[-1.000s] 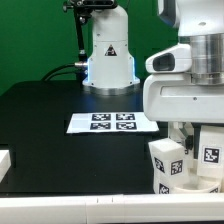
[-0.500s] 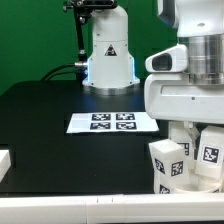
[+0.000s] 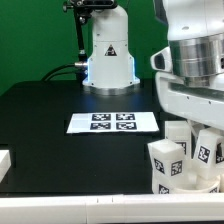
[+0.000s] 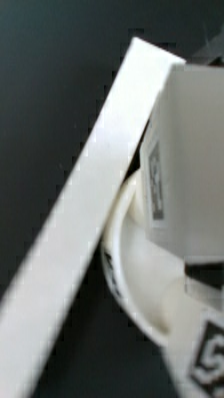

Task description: Assemble stool

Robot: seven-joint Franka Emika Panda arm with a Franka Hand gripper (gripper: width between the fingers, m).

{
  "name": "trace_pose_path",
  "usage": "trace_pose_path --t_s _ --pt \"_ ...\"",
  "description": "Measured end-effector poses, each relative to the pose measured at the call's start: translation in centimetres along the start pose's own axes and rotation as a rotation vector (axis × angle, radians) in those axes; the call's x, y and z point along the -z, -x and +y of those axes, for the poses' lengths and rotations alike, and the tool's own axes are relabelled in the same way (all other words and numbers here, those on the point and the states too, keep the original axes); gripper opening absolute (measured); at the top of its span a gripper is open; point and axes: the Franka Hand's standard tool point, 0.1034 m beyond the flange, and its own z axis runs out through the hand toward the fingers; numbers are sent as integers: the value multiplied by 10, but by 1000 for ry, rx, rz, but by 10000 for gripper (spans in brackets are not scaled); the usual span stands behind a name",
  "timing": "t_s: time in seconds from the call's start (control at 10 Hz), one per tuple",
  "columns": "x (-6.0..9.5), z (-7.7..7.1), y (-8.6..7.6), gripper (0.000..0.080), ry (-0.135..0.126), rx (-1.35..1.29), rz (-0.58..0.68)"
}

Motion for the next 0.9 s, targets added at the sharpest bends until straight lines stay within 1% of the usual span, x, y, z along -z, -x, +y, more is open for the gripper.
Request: trace_pose_path --t_s 0.2,0.4,0.5,0.7,0.8,0.9 --pt "-2 1 4 333 -1 -168 -7" --pt "-2 1 4 333 0 -295 -7" --pt "-2 1 4 333 0 -303 -7" --pt "-2 1 4 343 3 -235 -8" --pt "5 2 5 520 22 -143 -19" --pt "16 2 12 622 42 -29 -37"
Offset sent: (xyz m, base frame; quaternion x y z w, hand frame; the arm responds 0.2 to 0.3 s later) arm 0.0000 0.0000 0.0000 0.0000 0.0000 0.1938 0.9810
